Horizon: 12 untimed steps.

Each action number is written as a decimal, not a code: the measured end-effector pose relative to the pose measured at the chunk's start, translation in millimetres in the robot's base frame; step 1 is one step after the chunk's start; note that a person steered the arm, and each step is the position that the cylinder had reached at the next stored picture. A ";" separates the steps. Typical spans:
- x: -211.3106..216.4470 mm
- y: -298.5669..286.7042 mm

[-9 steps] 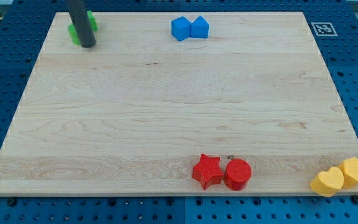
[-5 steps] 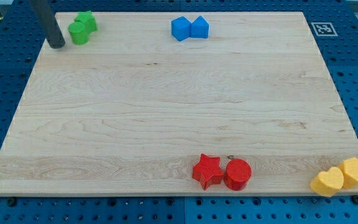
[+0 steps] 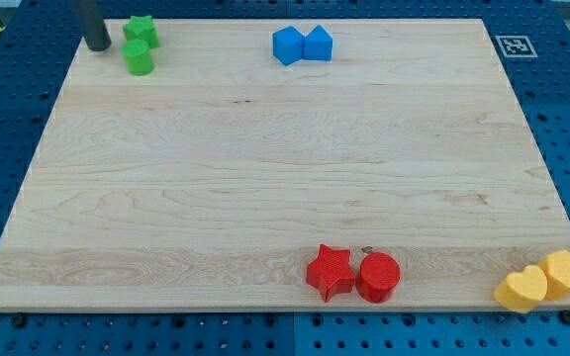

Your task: Push the green star into the blue cube

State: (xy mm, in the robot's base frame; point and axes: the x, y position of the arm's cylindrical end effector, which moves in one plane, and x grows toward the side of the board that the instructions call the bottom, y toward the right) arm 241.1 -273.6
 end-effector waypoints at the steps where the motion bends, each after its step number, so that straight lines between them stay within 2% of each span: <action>1: -21.7 9.3; 3: -35.6 113.3; 4: -37.1 124.1; 5: -39.1 75.3; 6: -24.2 59.5; 8: 25.3 139.6; 10: 29.0 209.6; 11: 28.5 191.2; 12: 22.9 141.5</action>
